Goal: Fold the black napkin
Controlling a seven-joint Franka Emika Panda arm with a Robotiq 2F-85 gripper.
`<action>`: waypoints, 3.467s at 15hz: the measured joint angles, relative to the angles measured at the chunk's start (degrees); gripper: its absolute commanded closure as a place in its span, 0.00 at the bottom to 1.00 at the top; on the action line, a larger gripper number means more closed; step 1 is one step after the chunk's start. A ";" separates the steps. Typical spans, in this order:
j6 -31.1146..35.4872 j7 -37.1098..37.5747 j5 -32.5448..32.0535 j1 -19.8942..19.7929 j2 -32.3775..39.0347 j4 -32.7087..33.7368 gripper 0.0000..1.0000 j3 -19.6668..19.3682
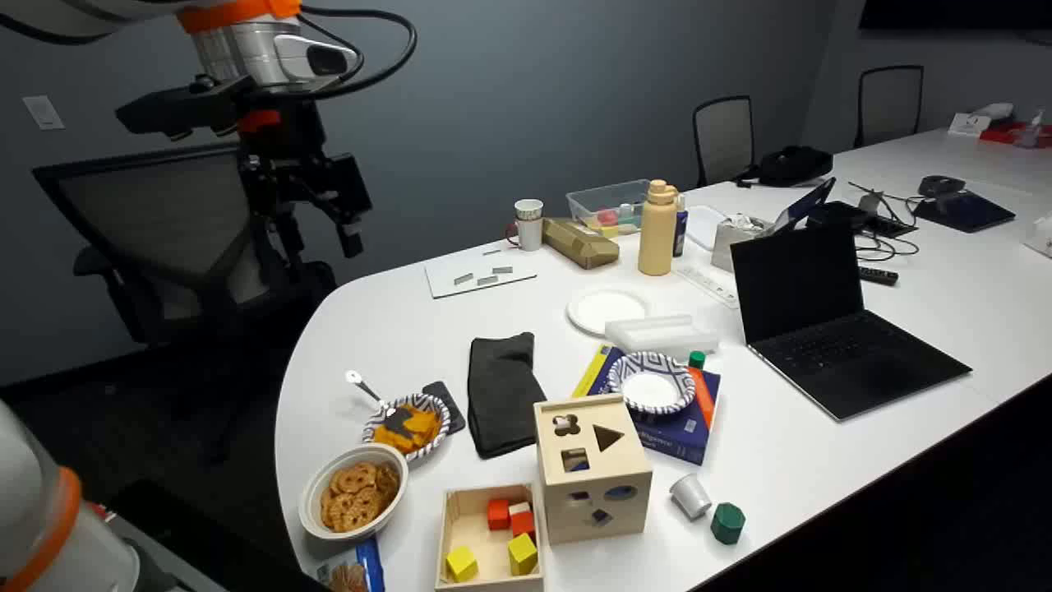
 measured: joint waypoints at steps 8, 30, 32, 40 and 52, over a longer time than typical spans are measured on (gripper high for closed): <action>0.57 0.30 0.01 0.00 0.16 -0.01 0.00 -0.14; 47.94 4.89 32.24 -5.69 55.44 12.90 0.00 -8.17; 48.31 4.03 36.39 -7.74 57.01 12.83 0.00 -7.26; 52.86 0.09 49.21 -11.23 63.66 12.64 0.00 -3.70; 61.89 -1.34 53.19 -15.85 75.91 17.31 0.00 -0.24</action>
